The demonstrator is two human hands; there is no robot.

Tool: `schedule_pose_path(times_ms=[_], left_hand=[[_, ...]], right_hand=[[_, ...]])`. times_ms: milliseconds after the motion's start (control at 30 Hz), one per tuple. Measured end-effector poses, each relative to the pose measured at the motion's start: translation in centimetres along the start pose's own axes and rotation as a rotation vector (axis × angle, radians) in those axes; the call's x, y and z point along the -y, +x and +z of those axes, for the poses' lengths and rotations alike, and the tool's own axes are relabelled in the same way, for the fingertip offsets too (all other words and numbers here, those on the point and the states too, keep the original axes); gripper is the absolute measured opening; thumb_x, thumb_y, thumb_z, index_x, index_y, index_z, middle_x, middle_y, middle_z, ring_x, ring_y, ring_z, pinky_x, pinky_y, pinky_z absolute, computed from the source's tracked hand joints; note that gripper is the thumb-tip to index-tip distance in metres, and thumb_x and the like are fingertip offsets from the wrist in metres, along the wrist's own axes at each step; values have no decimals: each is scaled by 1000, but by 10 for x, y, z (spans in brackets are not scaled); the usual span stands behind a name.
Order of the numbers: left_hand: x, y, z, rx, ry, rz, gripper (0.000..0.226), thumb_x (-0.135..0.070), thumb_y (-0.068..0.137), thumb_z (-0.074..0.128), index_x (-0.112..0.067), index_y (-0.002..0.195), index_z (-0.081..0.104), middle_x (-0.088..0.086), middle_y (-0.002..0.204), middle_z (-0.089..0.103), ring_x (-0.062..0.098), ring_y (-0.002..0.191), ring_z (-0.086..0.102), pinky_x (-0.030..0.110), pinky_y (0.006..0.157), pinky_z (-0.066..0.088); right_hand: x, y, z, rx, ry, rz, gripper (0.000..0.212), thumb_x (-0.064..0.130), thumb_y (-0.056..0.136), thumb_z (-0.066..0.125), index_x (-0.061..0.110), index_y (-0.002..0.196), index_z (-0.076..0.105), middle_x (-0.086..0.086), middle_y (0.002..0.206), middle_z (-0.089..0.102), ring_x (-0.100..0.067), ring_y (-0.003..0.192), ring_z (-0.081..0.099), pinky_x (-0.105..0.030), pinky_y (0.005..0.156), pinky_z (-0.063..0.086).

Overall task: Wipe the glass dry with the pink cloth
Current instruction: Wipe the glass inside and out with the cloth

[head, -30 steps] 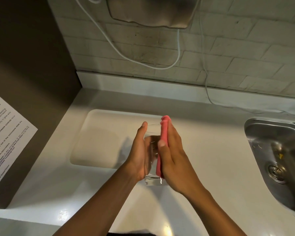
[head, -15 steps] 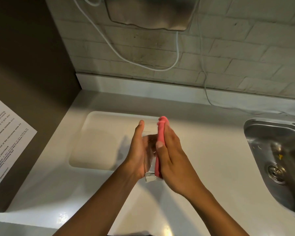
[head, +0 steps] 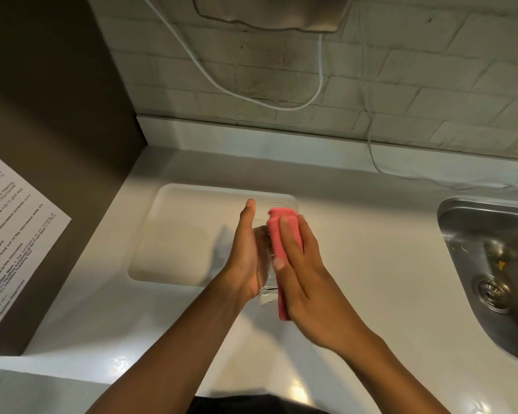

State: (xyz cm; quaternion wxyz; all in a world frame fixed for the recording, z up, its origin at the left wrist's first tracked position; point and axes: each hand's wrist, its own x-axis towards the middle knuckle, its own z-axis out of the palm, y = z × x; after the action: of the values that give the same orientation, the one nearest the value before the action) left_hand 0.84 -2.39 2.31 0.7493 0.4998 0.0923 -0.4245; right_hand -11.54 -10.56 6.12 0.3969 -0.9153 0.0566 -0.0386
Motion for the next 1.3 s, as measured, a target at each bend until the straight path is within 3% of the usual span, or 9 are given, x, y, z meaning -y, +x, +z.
schedule_pose_path(times_ms=[133, 267, 367, 533, 633, 767, 900, 1067, 1300], left_hand=[[7, -1, 1, 61, -65, -17, 79, -77, 97, 45, -11, 128, 74, 14, 115, 81, 27, 100, 80, 39, 83, 65], [13, -2, -2, 68, 14, 22, 76, -77, 99, 38, -20, 115, 86, 13, 124, 81, 29, 120, 76, 44, 105, 57], [7, 0, -4, 22, 31, 34, 87, -81, 97, 35, -12, 119, 83, 24, 131, 76, 42, 128, 69, 56, 116, 50], [9, 4, -6, 46, -84, -15, 79, -80, 95, 42, -14, 111, 83, 14, 101, 85, 27, 87, 84, 39, 71, 68], [15, -2, -5, 37, -24, -5, 76, -78, 98, 41, -18, 121, 82, 13, 121, 82, 30, 114, 79, 46, 97, 63], [9, -6, -6, -31, 68, 25, 85, -80, 97, 35, -14, 116, 84, 23, 131, 76, 43, 131, 66, 58, 120, 45], [-3, -5, -5, -89, -16, 5, 87, -80, 95, 42, -6, 124, 76, 22, 112, 83, 33, 96, 82, 44, 81, 66], [-15, -10, 2, -69, 68, 24, 95, -77, 97, 40, 3, 140, 64, 32, 143, 66, 48, 137, 60, 57, 120, 44], [-15, -5, 13, -200, 358, 189, 92, -84, 94, 27, -9, 118, 74, 22, 109, 82, 39, 109, 77, 52, 94, 61]], right_hand=[[0, 0, 3, 11, -83, -1, 58, 58, 105, 19, 59, 158, -5, 25, 168, -27, -11, 161, 4, -8, 113, 22], [-2, 16, -1, -54, 12, 47, 64, 50, 107, 19, 42, 163, -10, 21, 171, -21, 10, 154, -14, -21, 128, 15], [-4, 9, 0, -42, 82, 48, 63, 48, 110, 19, 42, 162, -16, 26, 170, -19, 7, 156, -13, -26, 130, 12], [-3, 1, 10, 24, -140, -20, 57, 54, 108, 19, 63, 152, -17, 19, 170, -26, -5, 156, 4, -6, 107, 18], [-2, 20, 2, -12, -35, 44, 60, 55, 106, 15, 53, 159, -11, 20, 172, -21, 12, 150, -13, -1, 111, 10], [-7, 18, 1, -19, 117, 36, 58, 47, 111, 17, 45, 162, -11, 29, 171, -14, 10, 155, -10, -20, 127, 11], [-6, 1, 15, 32, -32, -14, 56, 60, 106, 15, 62, 155, -13, 28, 168, -27, 15, 149, -7, -13, 115, 25], [-4, 7, 7, -111, 247, 83, 58, 50, 109, 21, 50, 160, -5, 35, 169, -7, 16, 153, -5, -12, 124, 6], [3, 9, 5, -129, 184, 57, 63, 31, 110, 27, 32, 161, -9, 18, 171, -17, 27, 144, -15, 5, 111, 2]])
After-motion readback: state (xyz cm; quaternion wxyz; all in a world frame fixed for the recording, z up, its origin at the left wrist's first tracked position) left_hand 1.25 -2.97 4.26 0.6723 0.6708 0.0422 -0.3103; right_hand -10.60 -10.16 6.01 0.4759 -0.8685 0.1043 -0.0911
